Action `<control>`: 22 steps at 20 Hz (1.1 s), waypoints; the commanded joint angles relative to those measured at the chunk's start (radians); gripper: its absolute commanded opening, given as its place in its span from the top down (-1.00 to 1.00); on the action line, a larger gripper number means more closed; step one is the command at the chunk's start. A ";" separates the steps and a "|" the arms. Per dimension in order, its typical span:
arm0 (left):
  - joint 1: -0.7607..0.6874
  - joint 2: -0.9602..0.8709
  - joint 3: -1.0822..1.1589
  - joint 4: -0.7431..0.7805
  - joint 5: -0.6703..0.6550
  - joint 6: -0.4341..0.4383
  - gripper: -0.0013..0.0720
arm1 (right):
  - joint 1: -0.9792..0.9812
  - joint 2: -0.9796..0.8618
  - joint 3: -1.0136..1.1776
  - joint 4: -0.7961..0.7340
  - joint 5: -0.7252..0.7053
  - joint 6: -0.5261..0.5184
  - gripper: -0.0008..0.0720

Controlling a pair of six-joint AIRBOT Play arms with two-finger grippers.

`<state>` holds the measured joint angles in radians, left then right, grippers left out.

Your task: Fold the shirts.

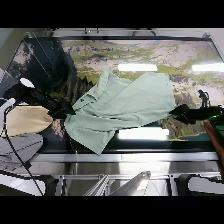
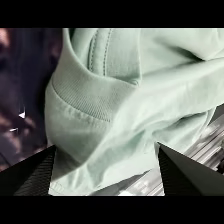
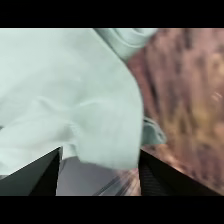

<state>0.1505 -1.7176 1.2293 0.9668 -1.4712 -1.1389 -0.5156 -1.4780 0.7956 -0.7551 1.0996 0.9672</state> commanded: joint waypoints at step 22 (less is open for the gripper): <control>-0.035 -0.001 -0.001 0.006 0.143 0.037 0.91 | -0.042 -0.108 0.061 0.208 0.084 -0.188 0.14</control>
<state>0.1165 -1.7176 1.2285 0.9752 -1.3472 -1.1049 -0.5732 -1.5673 0.8555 -0.6571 1.1446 0.8314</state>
